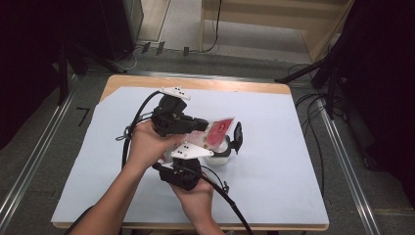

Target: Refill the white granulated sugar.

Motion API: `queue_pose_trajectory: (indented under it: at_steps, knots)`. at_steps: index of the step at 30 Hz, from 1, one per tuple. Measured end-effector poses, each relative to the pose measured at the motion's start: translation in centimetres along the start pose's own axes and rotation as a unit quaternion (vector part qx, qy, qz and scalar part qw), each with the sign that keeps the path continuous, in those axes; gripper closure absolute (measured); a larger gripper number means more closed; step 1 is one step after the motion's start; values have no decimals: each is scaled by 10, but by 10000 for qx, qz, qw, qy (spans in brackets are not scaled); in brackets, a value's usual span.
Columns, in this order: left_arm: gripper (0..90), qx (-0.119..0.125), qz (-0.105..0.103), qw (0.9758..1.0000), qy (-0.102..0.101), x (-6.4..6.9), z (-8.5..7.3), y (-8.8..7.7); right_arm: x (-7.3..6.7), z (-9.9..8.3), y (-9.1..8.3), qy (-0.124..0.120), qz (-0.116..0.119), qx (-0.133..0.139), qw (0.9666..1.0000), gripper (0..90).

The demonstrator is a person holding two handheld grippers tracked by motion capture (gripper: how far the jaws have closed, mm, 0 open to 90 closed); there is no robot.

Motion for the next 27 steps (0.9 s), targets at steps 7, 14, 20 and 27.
queue_pose_trajectory:
  at_steps: [7,14,20,27]
  knots:
    - [863,1,-13,10000,11,1,1,1,1,0,-1,13,-11,3,10000,635]
    - [863,-15,-18,10000,41,0,2,2,1,0,-1,13,-33,13,10000,635]
    - [862,-16,-44,10000,54,1,3,2,2,0,-2,1,-50,11,10000,636]
    - [863,-22,-74,10000,52,1,3,3,2,0,-2,-16,-79,-6,10000,636]
Point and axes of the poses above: each handheld gripper's, and its own axes: y roughly forward along the jaws, z roughly out of its top, x roughly to its right, the point moved 6 cm from there along y, roughly forward along the jaws, and after that the axes turned 10 degrees about -x, right-handed, at the moved point
